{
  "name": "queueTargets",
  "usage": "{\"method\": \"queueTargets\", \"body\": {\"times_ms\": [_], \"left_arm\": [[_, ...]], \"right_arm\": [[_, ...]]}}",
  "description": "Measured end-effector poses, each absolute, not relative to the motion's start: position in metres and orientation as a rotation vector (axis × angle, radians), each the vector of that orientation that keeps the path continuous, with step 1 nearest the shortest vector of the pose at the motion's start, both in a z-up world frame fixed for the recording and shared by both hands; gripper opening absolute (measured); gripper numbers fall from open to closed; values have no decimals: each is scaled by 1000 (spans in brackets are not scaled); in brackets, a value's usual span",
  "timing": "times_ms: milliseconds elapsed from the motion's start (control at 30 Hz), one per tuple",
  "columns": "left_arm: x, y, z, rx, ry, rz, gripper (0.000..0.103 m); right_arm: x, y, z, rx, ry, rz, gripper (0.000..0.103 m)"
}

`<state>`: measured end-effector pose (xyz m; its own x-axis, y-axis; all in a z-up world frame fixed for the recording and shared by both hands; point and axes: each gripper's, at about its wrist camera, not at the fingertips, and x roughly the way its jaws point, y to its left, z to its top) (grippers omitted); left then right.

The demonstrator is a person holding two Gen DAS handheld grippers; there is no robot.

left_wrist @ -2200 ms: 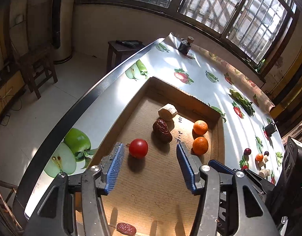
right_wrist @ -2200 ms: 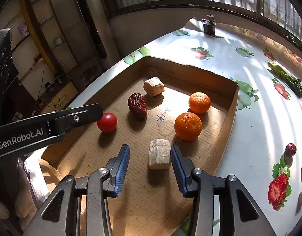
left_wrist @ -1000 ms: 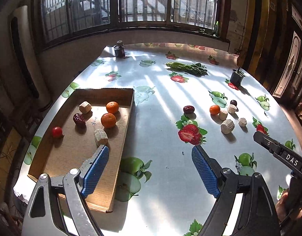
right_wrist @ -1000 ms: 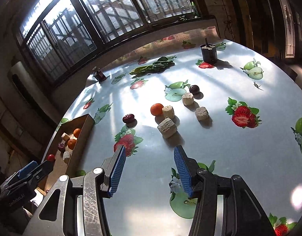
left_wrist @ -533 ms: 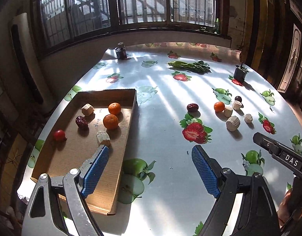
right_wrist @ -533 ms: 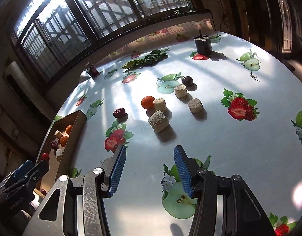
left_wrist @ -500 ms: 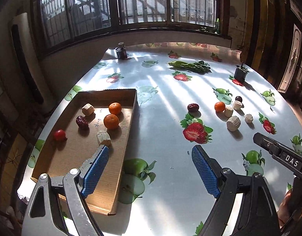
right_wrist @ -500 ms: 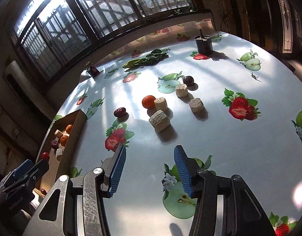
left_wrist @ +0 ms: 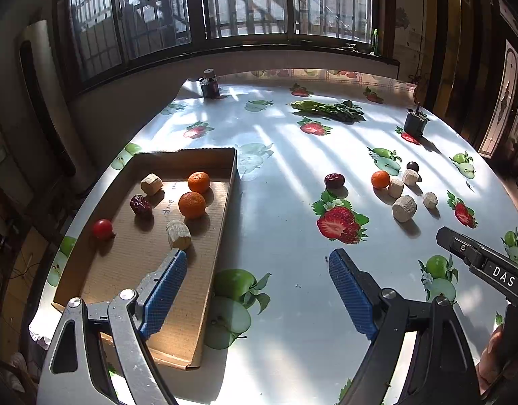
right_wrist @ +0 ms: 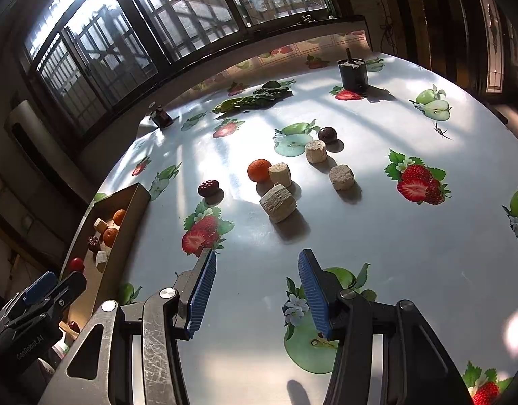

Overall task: Organize fruits
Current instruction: 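Withdraw both open tools from the tray back over the table, then grasp a red date with the left tool while the right tool grasps a root piece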

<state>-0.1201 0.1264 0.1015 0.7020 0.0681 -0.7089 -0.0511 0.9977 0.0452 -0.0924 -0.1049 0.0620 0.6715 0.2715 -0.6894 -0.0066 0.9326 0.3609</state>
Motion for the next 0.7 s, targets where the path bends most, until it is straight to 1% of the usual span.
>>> {"method": "queueTargets", "body": {"times_ms": [100, 167, 333, 433, 500, 567, 700], "left_arm": [[-116, 128, 103, 22, 805, 37, 86], [-111, 131, 114, 12, 797, 7, 86], [-89, 132, 155, -1, 729, -51, 86], [-58, 122, 162, 4, 739, -85, 86], [-30, 113, 152, -17, 779, -126, 86], [-1, 108, 132, -59, 859, -151, 86], [51, 100, 82, -210, 1000, -218, 85]], "right_arm": [[-92, -106, 62, 346, 826, 159, 55], [-90, -114, 65, 342, 820, 152, 55], [-82, -151, 93, 280, 759, 60, 55], [-70, -177, 108, 269, 739, 4, 55], [-59, -186, 110, 275, 746, 4, 55], [-48, -184, 105, 277, 772, 33, 55], [-22, -153, 76, 249, 865, 148, 55]]}}
